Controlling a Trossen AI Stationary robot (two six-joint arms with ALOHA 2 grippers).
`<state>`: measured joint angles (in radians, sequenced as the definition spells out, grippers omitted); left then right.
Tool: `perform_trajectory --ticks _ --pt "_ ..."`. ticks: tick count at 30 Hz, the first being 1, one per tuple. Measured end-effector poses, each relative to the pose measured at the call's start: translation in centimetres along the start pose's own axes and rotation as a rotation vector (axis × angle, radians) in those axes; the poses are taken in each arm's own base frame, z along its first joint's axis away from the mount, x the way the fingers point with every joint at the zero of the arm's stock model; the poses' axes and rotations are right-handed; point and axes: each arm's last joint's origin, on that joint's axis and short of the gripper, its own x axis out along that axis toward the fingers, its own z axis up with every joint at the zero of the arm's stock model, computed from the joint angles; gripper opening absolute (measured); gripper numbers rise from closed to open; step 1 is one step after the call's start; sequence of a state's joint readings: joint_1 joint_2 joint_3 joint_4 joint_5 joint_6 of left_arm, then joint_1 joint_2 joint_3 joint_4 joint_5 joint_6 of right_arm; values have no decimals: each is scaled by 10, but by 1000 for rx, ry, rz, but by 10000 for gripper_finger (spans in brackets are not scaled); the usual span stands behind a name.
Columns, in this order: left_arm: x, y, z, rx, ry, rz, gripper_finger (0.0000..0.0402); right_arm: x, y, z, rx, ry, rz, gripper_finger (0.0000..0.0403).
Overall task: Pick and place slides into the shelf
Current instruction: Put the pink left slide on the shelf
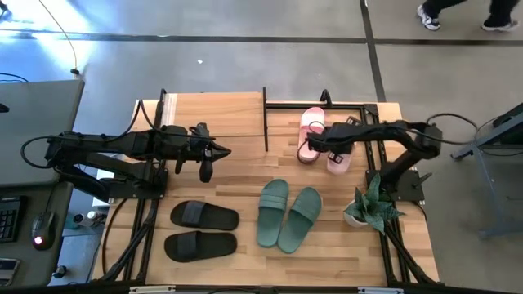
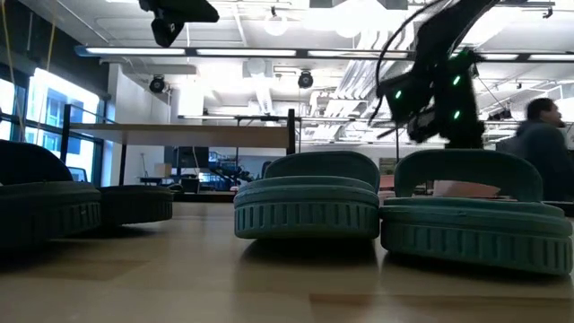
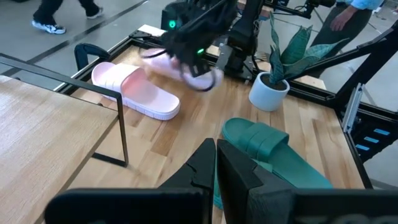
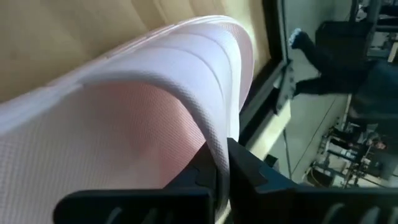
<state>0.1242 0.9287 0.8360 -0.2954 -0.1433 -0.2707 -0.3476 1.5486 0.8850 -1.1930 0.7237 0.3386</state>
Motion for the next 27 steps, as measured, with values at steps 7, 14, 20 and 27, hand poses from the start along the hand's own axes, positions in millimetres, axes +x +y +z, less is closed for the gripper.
perform_trajectory --ticks 7,14,20,27 --pt "0 0 0 0 0 0 5 -71 -37 -34 90 -161 96 1" --pt "0 0 0 0 0 0 5 -155 -97 -48 298 -521 276 1" --pt "0 0 0 0 -3 7 5 -217 -153 -51 442 -858 349 0" --pt "0 0 1 -34 -12 4 5 -262 -190 -29 488 -1093 265 0"
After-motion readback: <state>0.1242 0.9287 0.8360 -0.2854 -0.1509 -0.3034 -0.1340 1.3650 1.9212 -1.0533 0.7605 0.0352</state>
